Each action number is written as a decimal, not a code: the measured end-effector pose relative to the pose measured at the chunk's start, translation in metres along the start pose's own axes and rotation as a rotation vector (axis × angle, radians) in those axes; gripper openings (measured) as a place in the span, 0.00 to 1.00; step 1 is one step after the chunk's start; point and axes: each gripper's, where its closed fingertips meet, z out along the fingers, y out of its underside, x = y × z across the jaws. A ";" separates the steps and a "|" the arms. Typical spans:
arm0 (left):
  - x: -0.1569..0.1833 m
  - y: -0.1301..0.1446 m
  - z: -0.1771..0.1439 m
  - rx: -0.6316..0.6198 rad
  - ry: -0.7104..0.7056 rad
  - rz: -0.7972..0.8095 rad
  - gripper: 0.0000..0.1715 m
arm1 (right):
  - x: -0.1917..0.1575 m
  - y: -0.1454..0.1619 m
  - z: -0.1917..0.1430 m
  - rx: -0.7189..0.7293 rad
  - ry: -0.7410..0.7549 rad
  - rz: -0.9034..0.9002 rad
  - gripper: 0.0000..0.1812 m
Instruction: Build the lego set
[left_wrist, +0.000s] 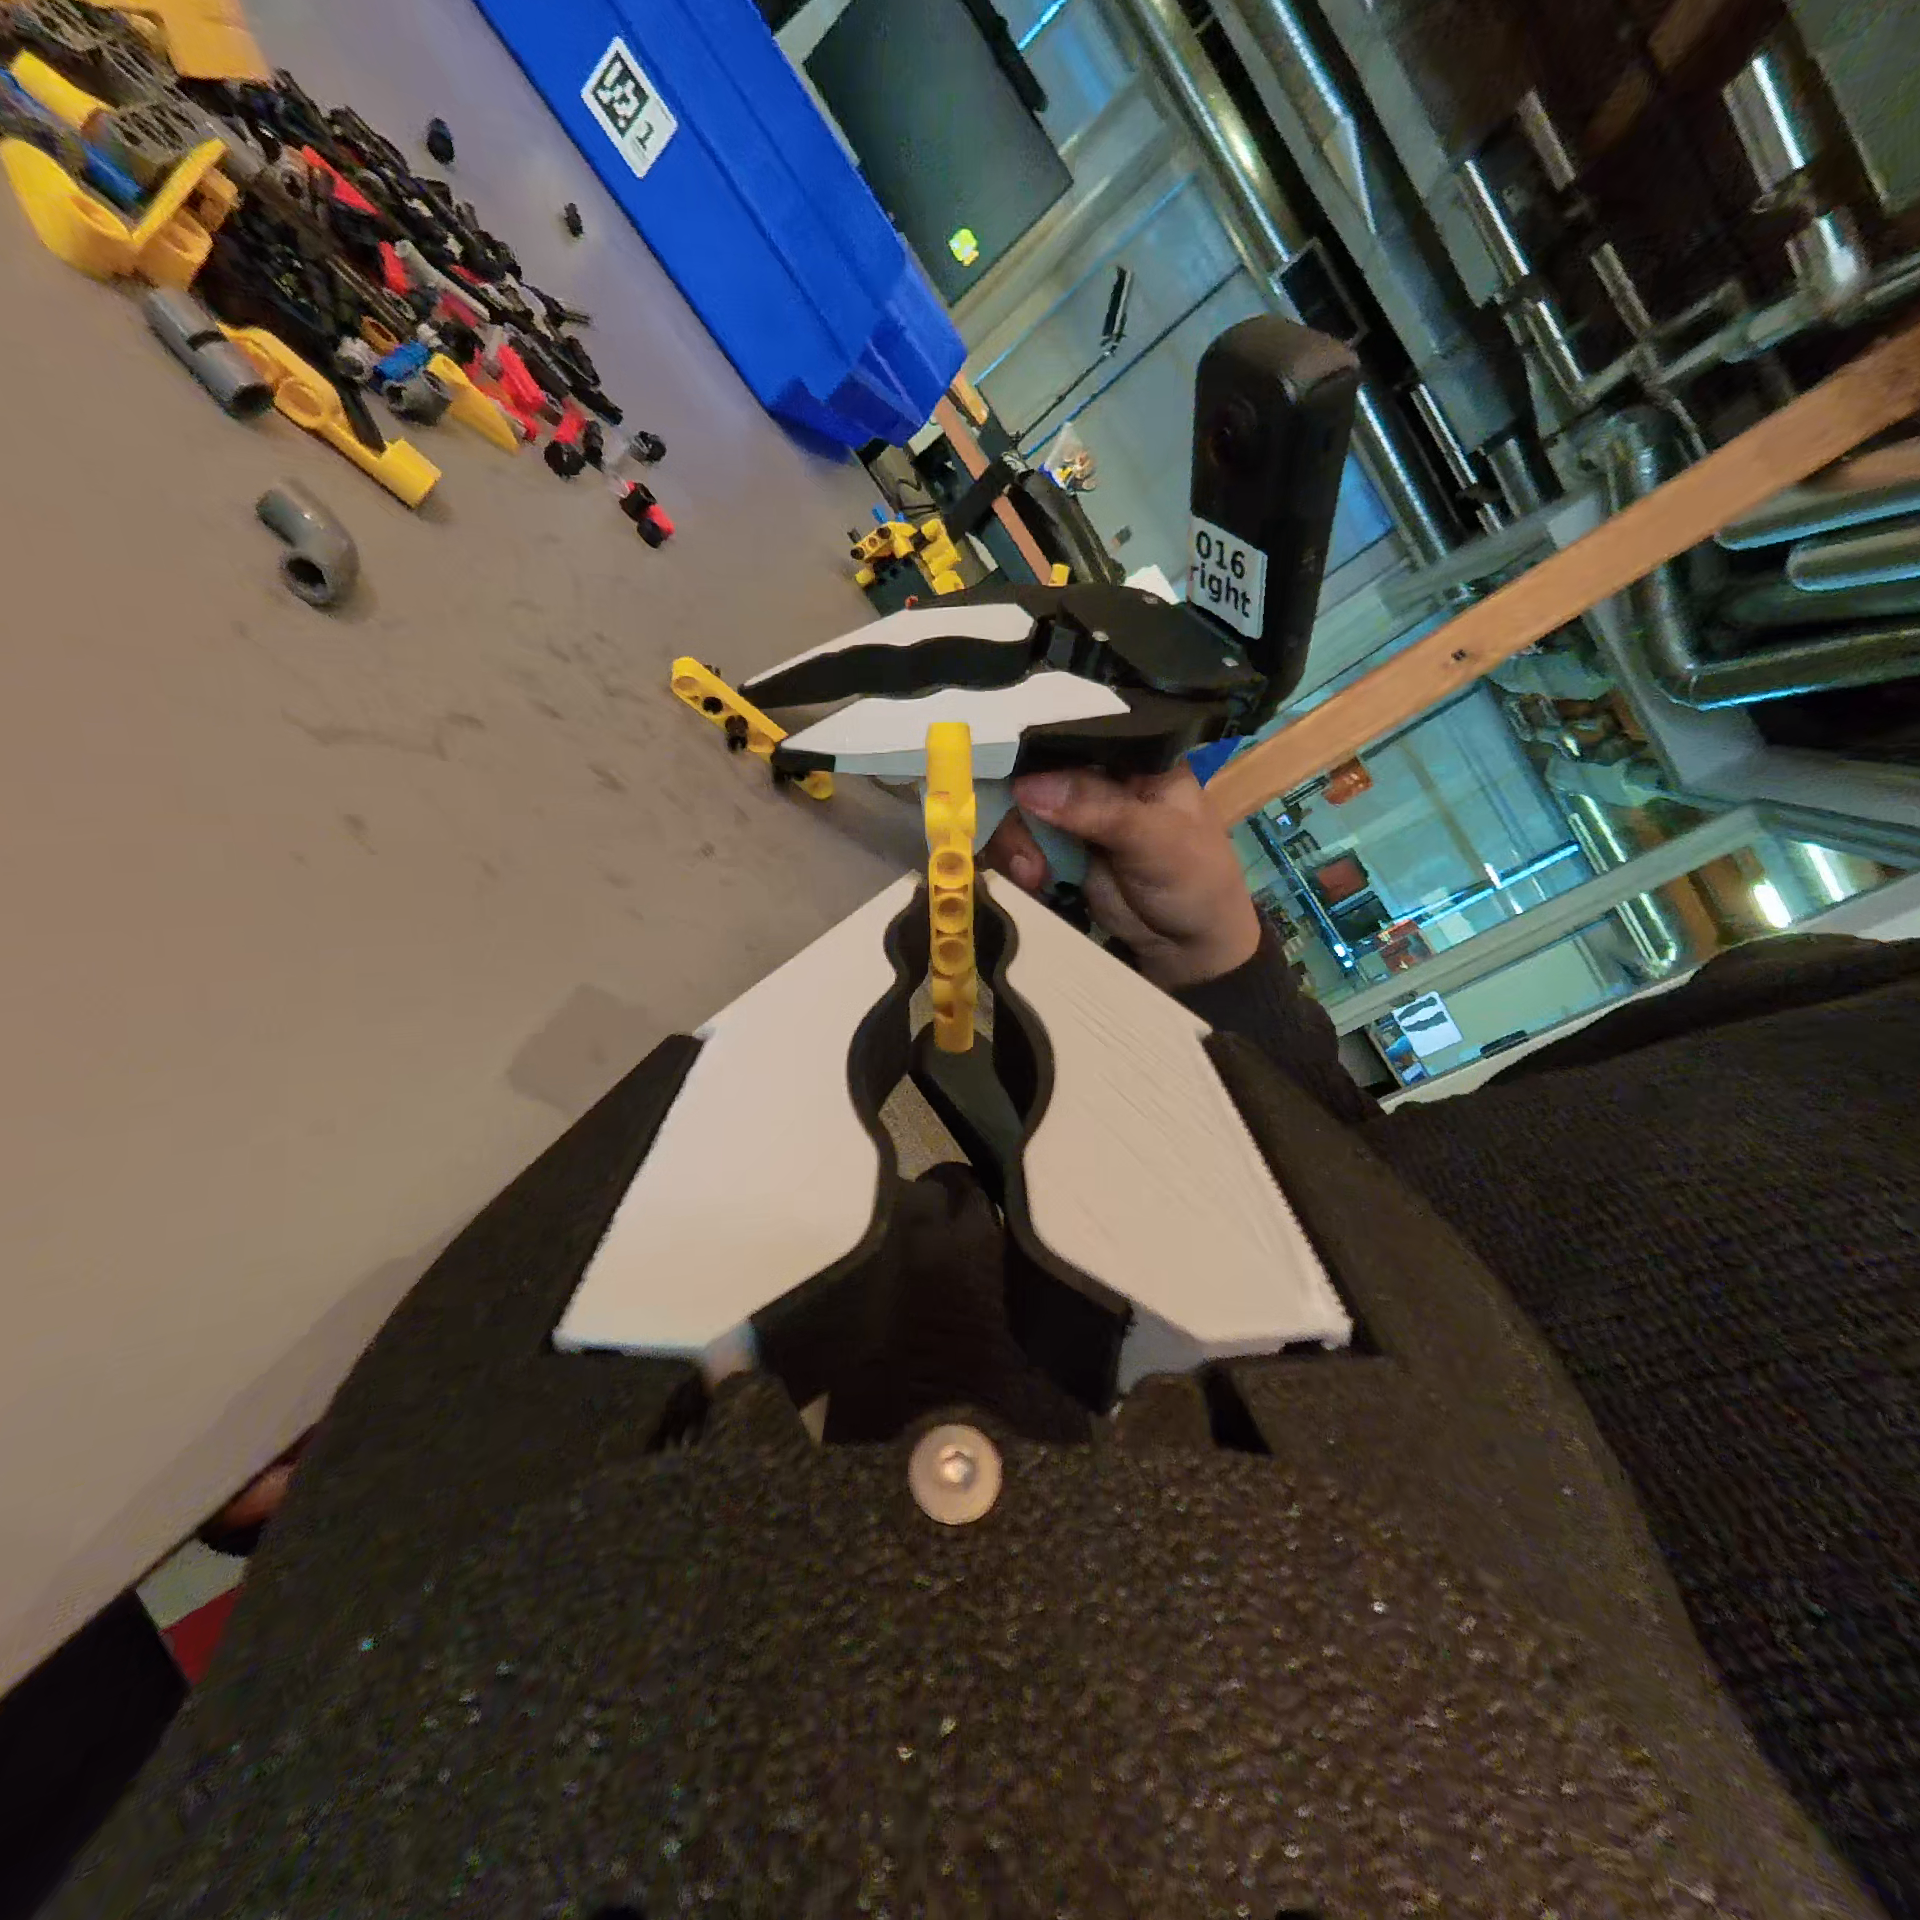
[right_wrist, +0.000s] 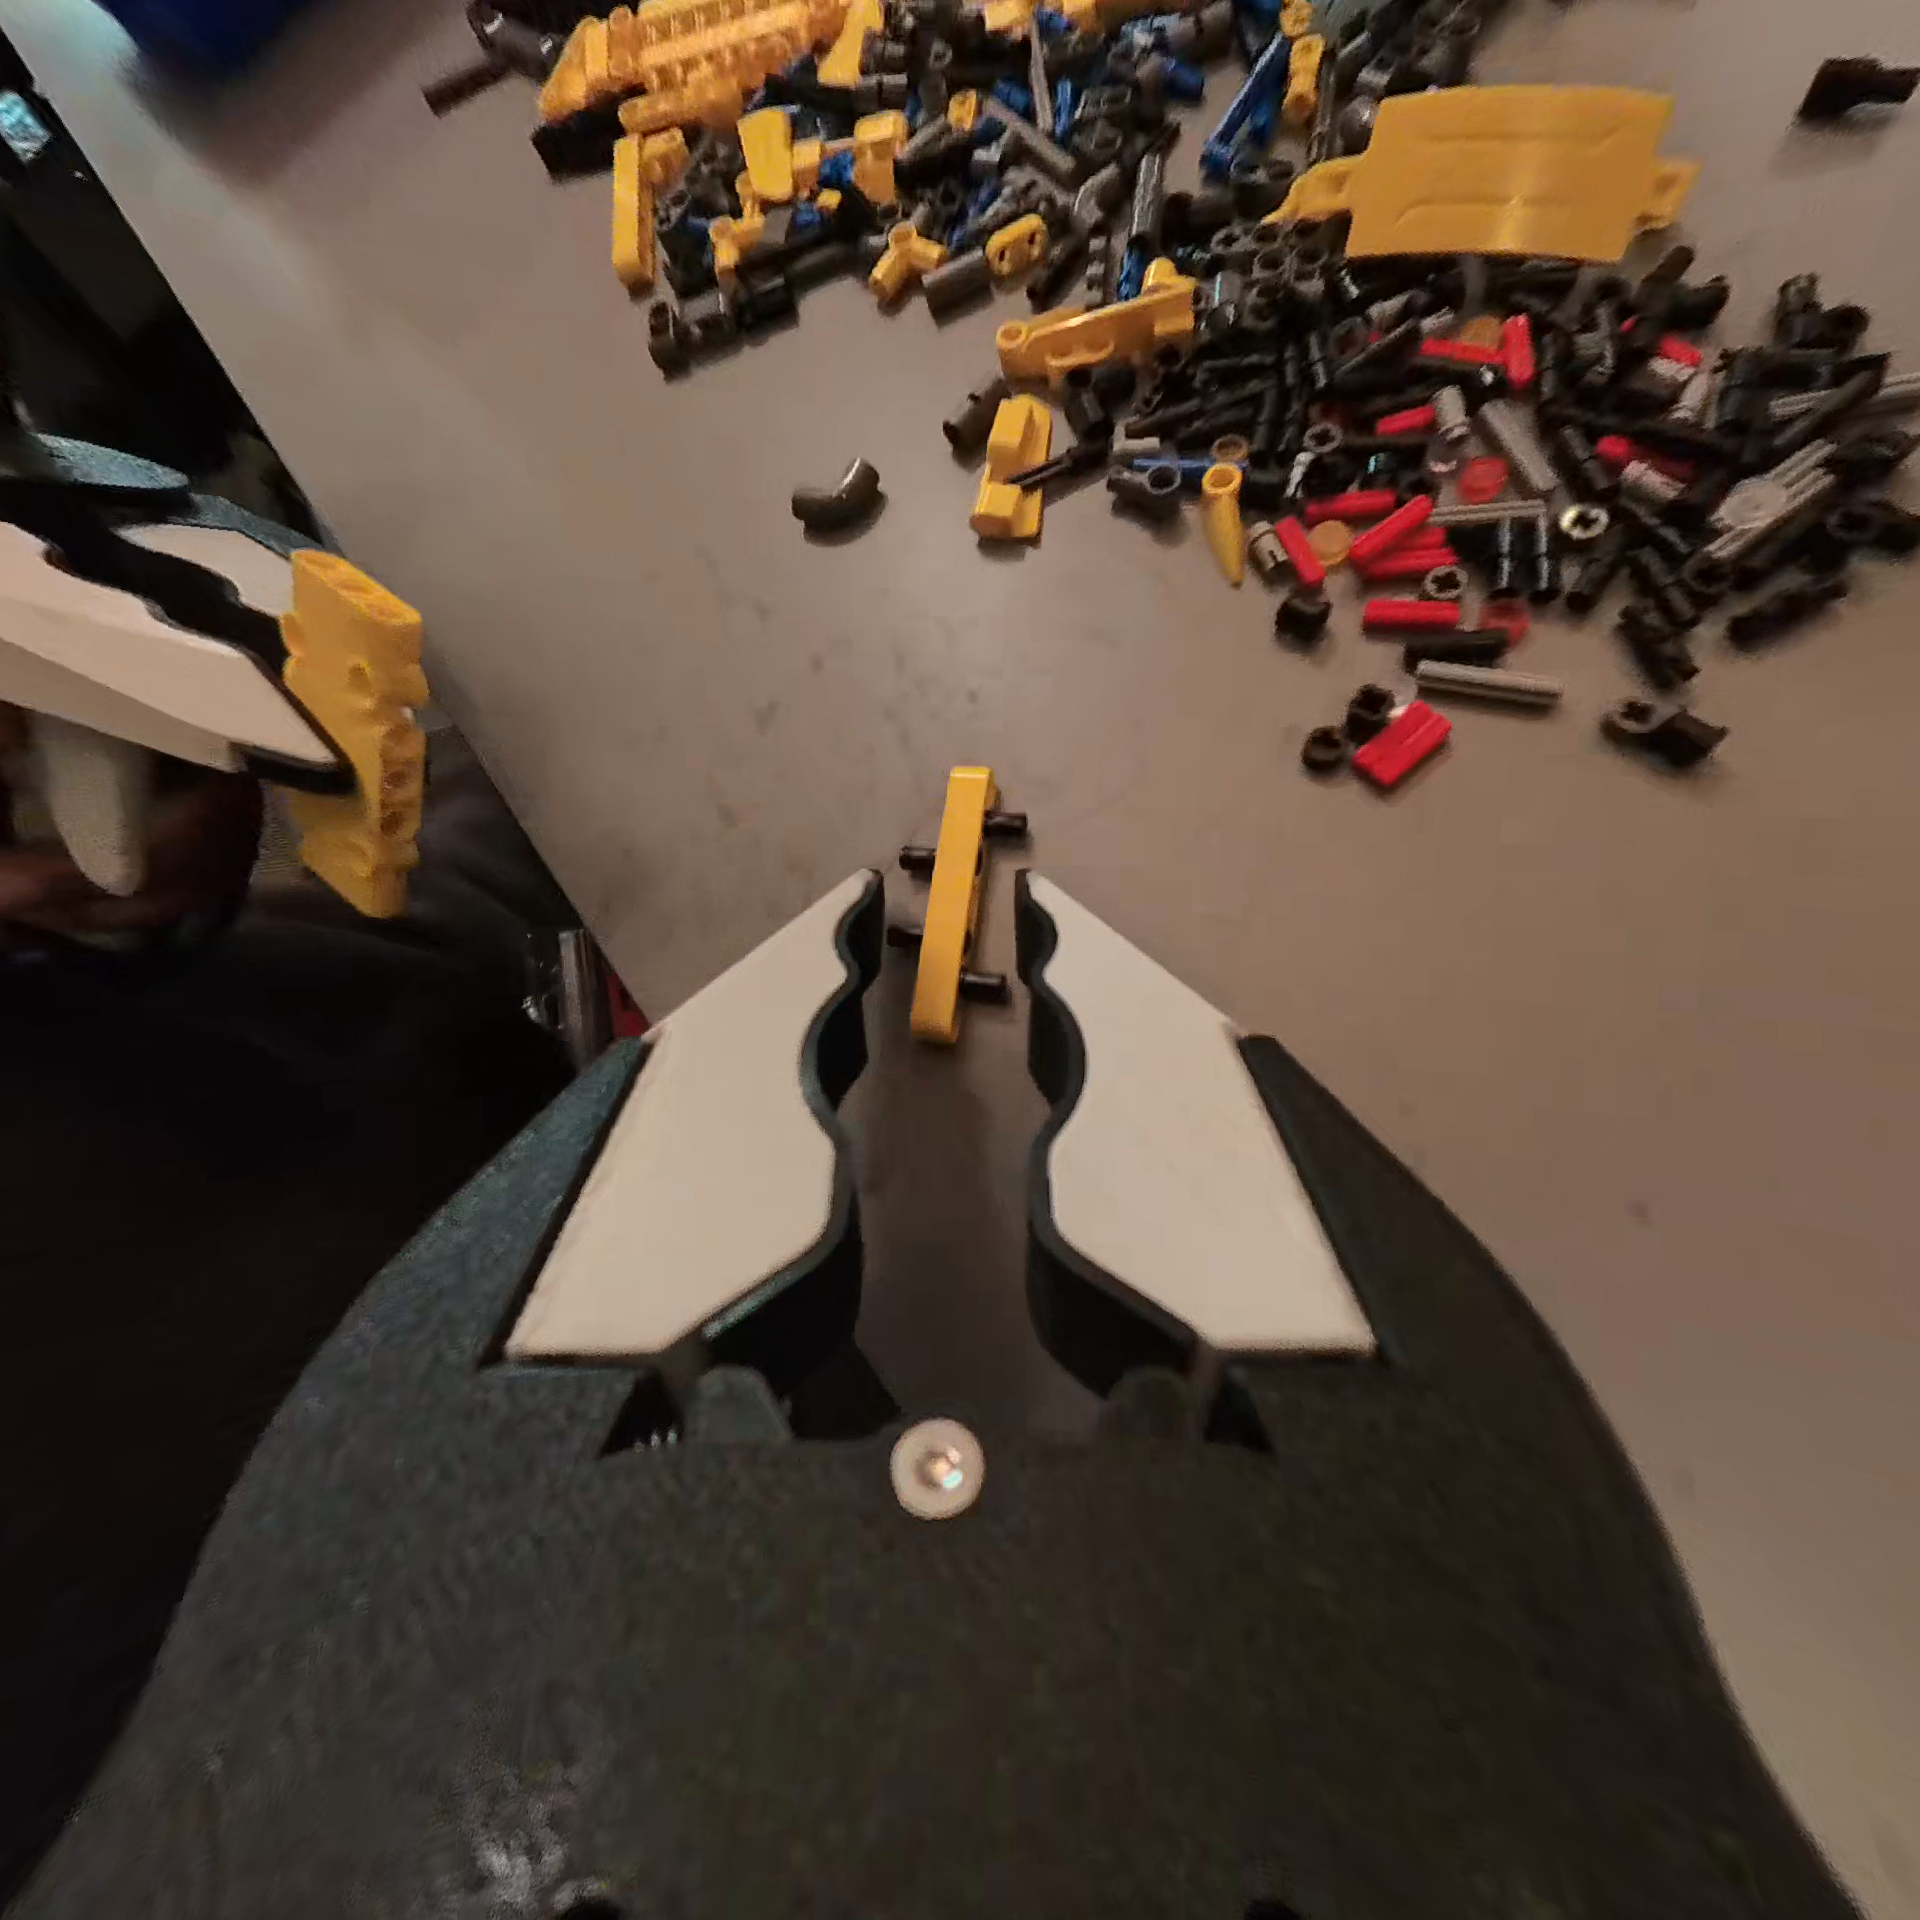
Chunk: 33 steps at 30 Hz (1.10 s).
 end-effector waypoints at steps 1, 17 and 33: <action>0.000 0.000 0.001 -0.004 -0.004 0.003 0.04 | -0.001 -0.001 0.002 0.000 0.006 -0.008 0.11; -0.011 -0.023 -0.001 0.130 -0.014 -0.096 0.04 | -0.084 -0.053 -0.003 0.403 -0.090 -0.153 0.04; 0.008 -0.032 -0.013 0.207 0.151 -0.133 0.07 | -0.095 -0.065 -0.013 0.437 -0.156 -0.114 0.04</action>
